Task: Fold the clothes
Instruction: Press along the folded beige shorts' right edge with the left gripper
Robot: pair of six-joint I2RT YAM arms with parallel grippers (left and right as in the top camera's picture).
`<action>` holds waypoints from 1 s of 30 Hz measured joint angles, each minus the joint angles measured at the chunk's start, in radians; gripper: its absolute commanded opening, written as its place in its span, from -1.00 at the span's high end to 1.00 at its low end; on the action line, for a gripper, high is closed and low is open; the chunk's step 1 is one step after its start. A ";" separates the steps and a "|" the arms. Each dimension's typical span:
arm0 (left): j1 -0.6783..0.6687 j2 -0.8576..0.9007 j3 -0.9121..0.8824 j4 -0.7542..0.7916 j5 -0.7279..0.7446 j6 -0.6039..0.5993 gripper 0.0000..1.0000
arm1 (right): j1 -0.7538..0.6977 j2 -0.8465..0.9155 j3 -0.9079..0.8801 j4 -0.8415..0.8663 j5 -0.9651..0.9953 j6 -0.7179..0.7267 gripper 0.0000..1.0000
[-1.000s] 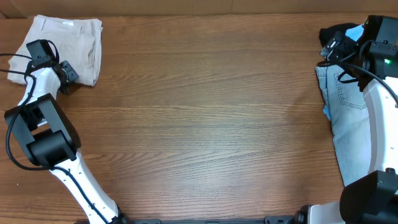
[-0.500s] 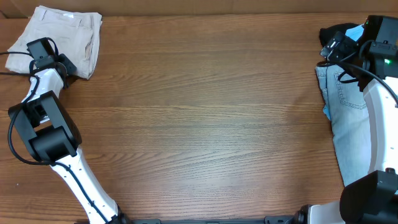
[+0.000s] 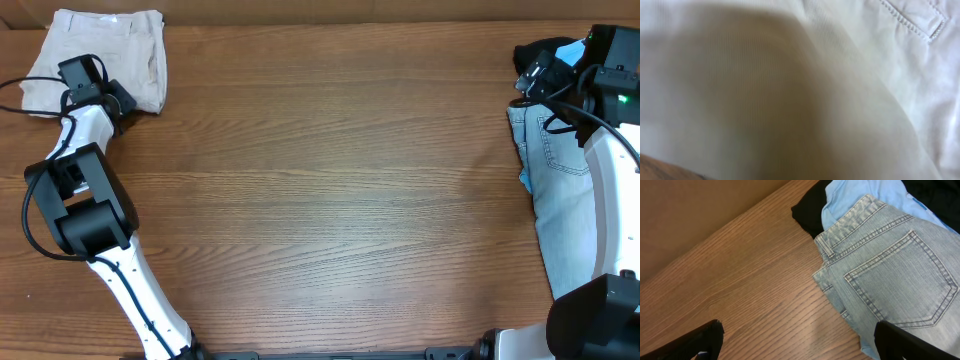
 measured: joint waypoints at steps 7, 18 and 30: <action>-0.013 0.007 0.079 -0.177 -0.042 0.000 0.45 | 0.000 0.000 0.000 0.000 0.000 0.000 -1.00; -0.018 0.035 0.233 -0.529 -0.217 0.047 -0.09 | 0.000 0.000 0.000 0.000 0.000 0.000 -1.00; -0.018 0.098 0.438 -0.890 -0.247 0.094 -0.59 | 0.000 0.000 0.000 0.000 0.000 0.000 -1.00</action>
